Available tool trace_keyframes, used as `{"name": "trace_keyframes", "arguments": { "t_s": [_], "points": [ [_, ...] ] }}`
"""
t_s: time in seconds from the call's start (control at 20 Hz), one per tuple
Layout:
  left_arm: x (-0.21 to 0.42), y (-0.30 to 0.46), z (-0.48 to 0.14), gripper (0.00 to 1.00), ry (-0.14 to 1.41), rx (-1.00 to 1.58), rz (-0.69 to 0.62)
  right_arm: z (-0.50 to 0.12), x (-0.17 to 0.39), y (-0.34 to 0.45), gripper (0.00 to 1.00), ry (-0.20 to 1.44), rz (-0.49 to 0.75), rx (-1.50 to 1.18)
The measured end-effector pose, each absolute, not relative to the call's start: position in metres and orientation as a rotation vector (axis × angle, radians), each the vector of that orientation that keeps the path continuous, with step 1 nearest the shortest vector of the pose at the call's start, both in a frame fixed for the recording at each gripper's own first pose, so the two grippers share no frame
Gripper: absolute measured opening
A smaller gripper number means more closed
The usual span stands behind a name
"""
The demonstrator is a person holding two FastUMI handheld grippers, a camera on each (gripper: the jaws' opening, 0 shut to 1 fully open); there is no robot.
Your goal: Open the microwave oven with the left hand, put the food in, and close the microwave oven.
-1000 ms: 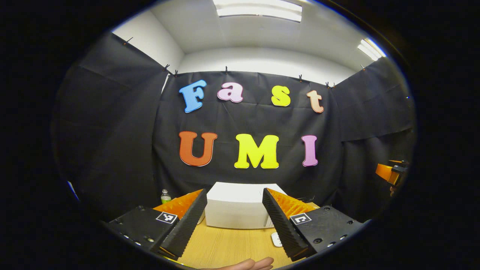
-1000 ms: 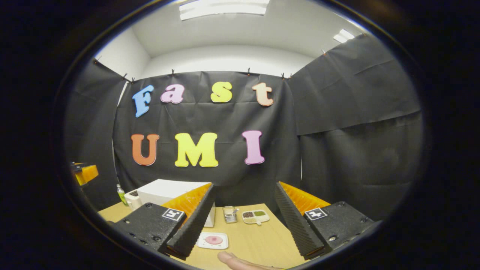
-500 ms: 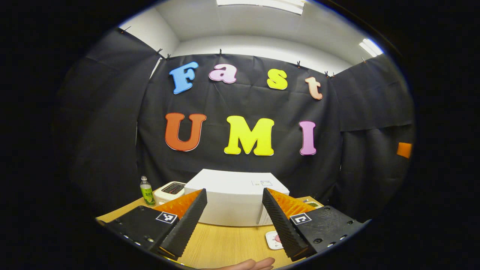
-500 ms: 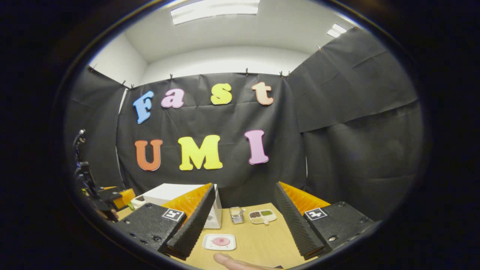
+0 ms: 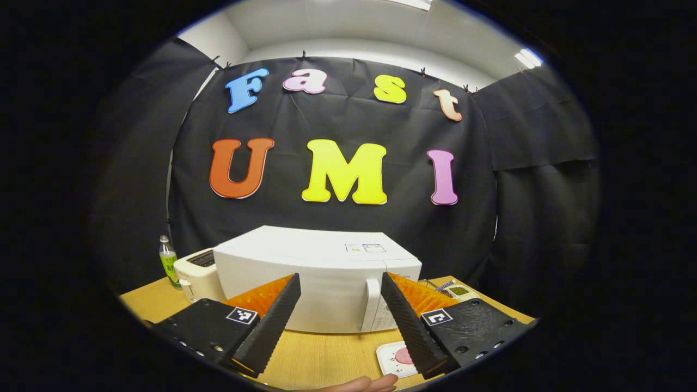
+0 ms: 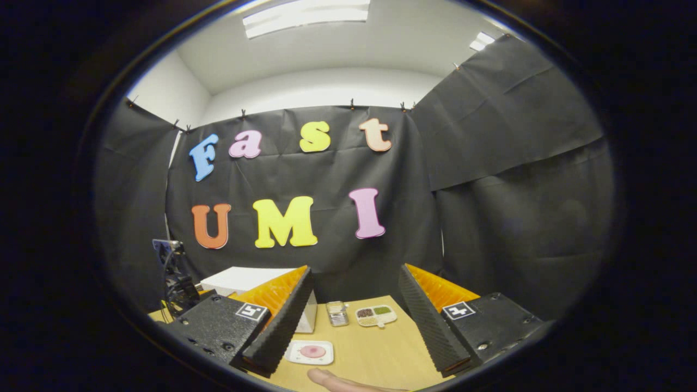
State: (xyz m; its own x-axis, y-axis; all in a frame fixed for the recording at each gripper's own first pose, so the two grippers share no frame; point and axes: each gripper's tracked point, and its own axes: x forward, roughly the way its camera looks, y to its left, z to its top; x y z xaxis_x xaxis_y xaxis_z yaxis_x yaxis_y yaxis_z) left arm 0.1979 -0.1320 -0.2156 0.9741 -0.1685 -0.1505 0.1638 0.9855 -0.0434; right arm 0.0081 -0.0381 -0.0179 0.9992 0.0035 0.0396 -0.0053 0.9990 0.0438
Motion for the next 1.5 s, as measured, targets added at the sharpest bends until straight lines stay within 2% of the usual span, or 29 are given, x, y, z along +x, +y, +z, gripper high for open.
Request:
{"name": "trace_keyframes", "arguments": {
  "t_s": [0.15, 0.2, 0.25, 0.3, 0.5, 0.55, 0.6, 0.85, 0.95, 1.0, 1.05, 1.15, 1.2, 1.25, 1.35, 1.4, 1.45, 1.5],
  "points": [
    [0.219, -0.154, -0.247, 0.93, 0.168, -0.027, -0.186, -0.022, 0.01, -0.047, 0.94, -0.044, 0.001, 0.043],
    [0.225, -0.16, -0.256, 0.93, 0.175, -0.022, -0.189, -0.024, 0.011, -0.048, 1.0, -0.04, 0.005, 0.043],
    [0.23, -0.165, -0.268, 0.93, 0.187, -0.024, -0.192, -0.027, 0.013, -0.051, 1.0, -0.038, 0.009, 0.041],
    [0.235, -0.172, -0.278, 0.94, 0.198, -0.03, -0.198, -0.028, 0.015, -0.053, 0.94, -0.04, 0.011, 0.036],
    [0.254, -0.184, -0.31, 0.94, 0.222, -0.02, -0.187, -0.038, 0.019, -0.061, 0.94, -0.034, 0.019, 0.01],
    [0.258, -0.188, -0.316, 0.81, 0.226, -0.026, -0.189, -0.042, 0.021, -0.064, 0.94, -0.024, 0.021, 0.01],
    [0.262, -0.189, -0.32, 0.94, 0.223, -0.04, -0.187, -0.045, 0.023, -0.066, 0.94, -0.013, 0.023, 0.006],
    [0.282, -0.191, -0.331, 0.9, 0.208, -0.073, -0.145, -0.054, 0.028, -0.088, 0.94, -0.005, -0.028, -0.046],
    [0.284, -0.201, -0.337, 0.8, 0.208, -0.027, -0.173, -0.053, 0.029, -0.089, 0.94, -0.001, -0.027, -0.046],
    [0.287, -0.204, -0.341, 0.71, 0.207, 0.011, -0.183, -0.051, 0.029, -0.09, 0.94, -0.002, -0.027, -0.046],
    [0.29, -0.208, -0.347, 0.54, 0.219, 0.039, -0.205, -0.048, 0.028, -0.089, 0.94, -0.008, -0.026, -0.046],
    [0.291, -0.206, -0.361, 0.54, 0.271, 0.065, -0.21, -0.042, 0.025, -0.087, 0.94, -0.023, -0.022, -0.048],
    [0.291, -0.208, -0.359, 0.43, 0.272, 0.048, -0.214, -0.038, 0.024, -0.085, 0.94, -0.032, -0.021, -0.052],
    [0.292, -0.208, -0.358, 0.54, 0.271, 0.014, -0.213, -0.036, 0.021, -0.085, 0.94, -0.04, -0.02, -0.058],
    [0.295, -0.194, -0.359, 0.54, 0.286, -0.017, -0.152, -0.032, 0.016, -0.083, 0.94, -0.053, -0.018, -0.067],
    [0.294, -0.193, -0.361, 0.24, 0.291, -0.035, -0.142, -0.03, 0.014, -0.083, 0.94, -0.057, -0.016, -0.068],
    [0.292, -0.195, -0.358, 0.32, 0.297, -0.032, -0.136, -0.029, 0.012, -0.082, 0.94, -0.059, -0.015, -0.07],
    [0.292, -0.196, -0.359, 0.31, 0.304, -0.017, -0.133, -0.028, 0.009, -0.082, 0.94, -0.06, -0.014, -0.072]
  ]
}}
